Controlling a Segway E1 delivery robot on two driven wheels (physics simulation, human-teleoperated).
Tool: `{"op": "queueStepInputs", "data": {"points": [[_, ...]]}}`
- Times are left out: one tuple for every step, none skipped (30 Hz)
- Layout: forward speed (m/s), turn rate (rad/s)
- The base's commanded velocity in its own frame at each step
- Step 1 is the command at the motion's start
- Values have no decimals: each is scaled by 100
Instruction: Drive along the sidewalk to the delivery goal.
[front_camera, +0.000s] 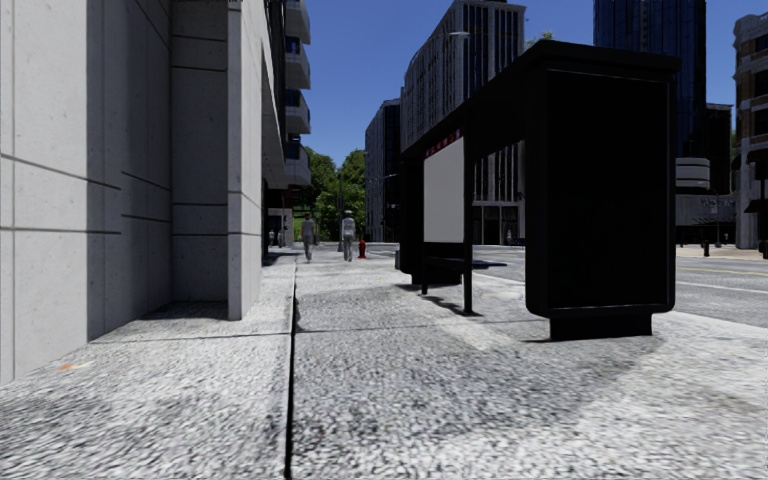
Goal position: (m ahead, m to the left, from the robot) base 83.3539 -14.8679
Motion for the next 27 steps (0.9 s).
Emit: {"op": "queueStepInputs", "data": {"points": [[200, 0], [200, 0], [200, 0], [200, 0], [200, 0], [200, 0], [200, 0], [200, 0], [200, 0], [200, 0], [200, 0], [200, 0], [200, 0], [200, 11], [200, 17], [200, 17], [200, 19], [200, 19], [200, 22], [200, 25], [200, 25], [200, 27], [200, 27], [200, 27], [200, 27], [200, 27], [200, 28]]}}
